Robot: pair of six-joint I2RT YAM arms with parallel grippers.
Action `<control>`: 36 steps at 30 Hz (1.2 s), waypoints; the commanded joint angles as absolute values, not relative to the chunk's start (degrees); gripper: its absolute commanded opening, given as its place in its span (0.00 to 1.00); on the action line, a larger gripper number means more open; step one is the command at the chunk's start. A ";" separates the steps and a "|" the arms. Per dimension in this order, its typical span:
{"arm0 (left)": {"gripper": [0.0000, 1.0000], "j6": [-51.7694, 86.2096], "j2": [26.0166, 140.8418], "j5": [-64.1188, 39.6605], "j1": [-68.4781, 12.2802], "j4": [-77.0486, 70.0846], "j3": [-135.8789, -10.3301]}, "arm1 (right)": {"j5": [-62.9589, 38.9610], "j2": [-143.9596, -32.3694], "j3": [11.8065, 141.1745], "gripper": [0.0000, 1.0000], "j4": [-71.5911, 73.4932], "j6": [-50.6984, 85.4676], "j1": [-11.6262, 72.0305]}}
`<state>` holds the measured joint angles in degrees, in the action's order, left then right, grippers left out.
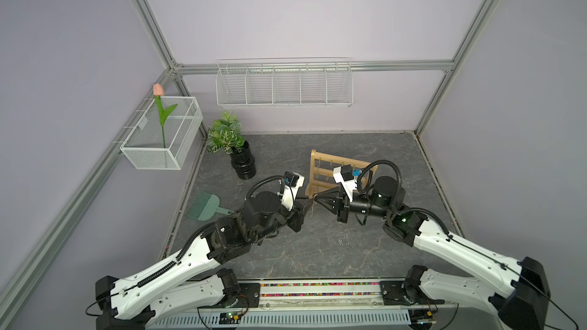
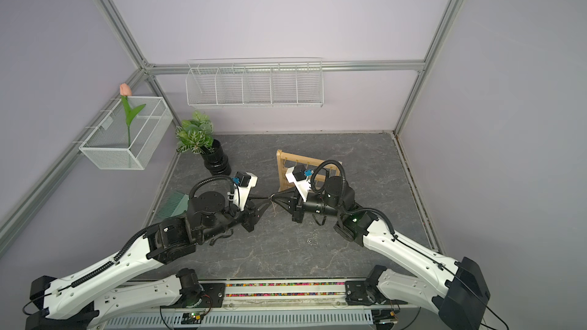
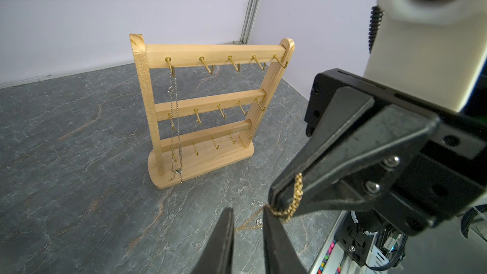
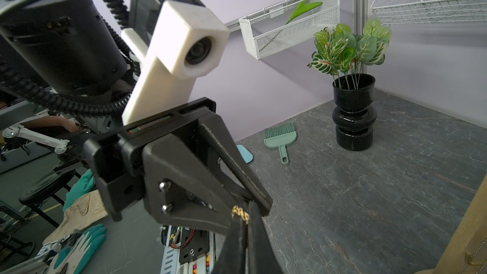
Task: Hang the necklace on the jewelry display stand
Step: Pick up the necklace from the center of the board.
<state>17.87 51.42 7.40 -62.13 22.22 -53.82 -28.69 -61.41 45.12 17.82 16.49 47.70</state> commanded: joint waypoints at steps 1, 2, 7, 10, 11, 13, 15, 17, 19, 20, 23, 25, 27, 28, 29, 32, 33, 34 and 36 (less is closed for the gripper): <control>0.24 16.96 50.64 5.46 -62.01 21.39 -54.43 | -28.30 -61.87 45.69 0.07 18.91 16.24 47.46; 0.24 16.96 50.62 5.38 -61.96 21.29 -54.34 | -28.38 -61.96 45.70 0.07 18.83 16.14 47.52; 0.24 16.97 50.59 5.03 -61.96 21.01 -54.23 | -28.83 -62.14 45.83 0.07 18.92 16.35 47.55; 0.24 16.82 50.97 5.82 -61.96 21.12 -54.25 | -30.00 -62.23 45.88 0.07 19.54 16.64 47.46; 0.24 16.77 51.14 6.12 -61.96 21.05 -54.29 | -30.52 -62.23 45.81 0.07 19.90 16.89 47.50; 0.24 16.65 51.32 6.55 -61.96 20.92 -54.23 | -30.93 -62.06 45.71 0.07 20.22 17.10 47.49; 0.23 16.66 51.57 7.01 -61.98 20.93 -54.18 | -30.94 -61.80 45.54 0.07 20.38 17.22 47.54; 0.22 16.66 51.72 7.18 -61.96 20.78 -53.93 | -30.85 -61.61 45.44 0.07 20.39 17.16 47.53; 0.21 16.72 51.85 7.33 -61.96 20.60 -53.49 | -30.96 -61.44 45.39 0.07 20.48 17.21 47.51; 0.21 16.83 51.97 7.41 -62.01 20.53 -53.29 | -30.86 -61.44 45.35 0.07 20.49 17.25 47.43; 0.23 17.05 52.35 7.43 -61.96 20.29 -52.70 | -30.34 -61.19 45.18 0.07 20.57 17.33 47.46; 0.24 17.27 52.41 7.26 -61.96 19.97 -52.32 | -30.15 -61.05 45.09 0.07 20.83 17.37 47.52; 0.25 17.39 52.62 7.18 -61.96 19.83 -52.13 | -30.14 -60.92 45.09 0.07 21.09 17.52 47.52; 0.25 17.35 52.65 7.12 -61.99 19.67 -52.04 | -30.30 -60.91 45.15 0.07 21.20 17.62 47.46; 0.24 17.40 52.61 6.98 -61.96 19.56 -51.94 | -30.30 -60.86 45.18 0.07 21.23 17.63 47.50; 0.22 17.40 52.70 6.70 -61.96 19.29 -51.88 | -30.32 -60.66 45.19 0.07 21.27 17.66 47.52; 0.22 17.44 52.72 6.61 -61.96 19.18 -51.80 | -30.43 -60.62 45.11 0.07 21.63 17.80 47.53; 0.22 17.53 52.89 6.45 -61.96 18.88 -51.65 | -30.49 -60.56 45.01 0.07 22.15 18.07 47.52; 0.22 18.05 53.38 6.10 -61.96 18.40 -51.32 | -29.87 -60.30 44.67 0.07 22.96 18.51 47.51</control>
<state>17.78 52.75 6.48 -62.13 19.99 -52.31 -29.65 -61.65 45.10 19.46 17.58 47.62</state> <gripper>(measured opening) 0.223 0.068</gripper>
